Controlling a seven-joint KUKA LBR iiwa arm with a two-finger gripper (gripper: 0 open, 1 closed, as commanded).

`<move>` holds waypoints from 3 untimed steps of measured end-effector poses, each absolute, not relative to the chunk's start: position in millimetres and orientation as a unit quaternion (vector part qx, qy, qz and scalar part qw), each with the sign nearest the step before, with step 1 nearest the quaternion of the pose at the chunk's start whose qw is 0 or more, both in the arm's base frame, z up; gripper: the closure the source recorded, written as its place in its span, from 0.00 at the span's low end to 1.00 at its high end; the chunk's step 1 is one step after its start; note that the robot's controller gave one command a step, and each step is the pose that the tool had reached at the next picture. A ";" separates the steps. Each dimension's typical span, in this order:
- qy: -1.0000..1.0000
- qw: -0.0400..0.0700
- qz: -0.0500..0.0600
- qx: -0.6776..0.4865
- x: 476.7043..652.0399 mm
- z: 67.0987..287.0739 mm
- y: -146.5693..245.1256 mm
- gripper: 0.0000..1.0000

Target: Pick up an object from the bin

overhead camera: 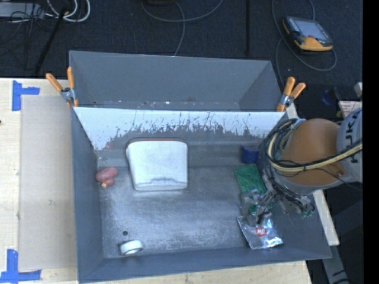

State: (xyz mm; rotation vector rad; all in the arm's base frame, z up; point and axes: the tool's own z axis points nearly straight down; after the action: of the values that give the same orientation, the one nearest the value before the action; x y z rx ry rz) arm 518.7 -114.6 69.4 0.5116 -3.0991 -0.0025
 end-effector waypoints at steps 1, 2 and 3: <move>-0.987 -0.003 0.001 0.158 500.9 183.6 -125.3 1.00; -0.987 0.000 0.000 0.158 499.5 179.6 -124.8 0.00; -0.946 0.000 -0.001 0.325 483.8 80.2 -110.2 0.00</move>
Offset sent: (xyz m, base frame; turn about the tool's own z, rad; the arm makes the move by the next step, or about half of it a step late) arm -0.0196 -0.0106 0.1107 0.0059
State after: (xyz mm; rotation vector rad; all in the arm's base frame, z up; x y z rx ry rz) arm 483.8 -110.2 80.2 1.0220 -2.9708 -0.0030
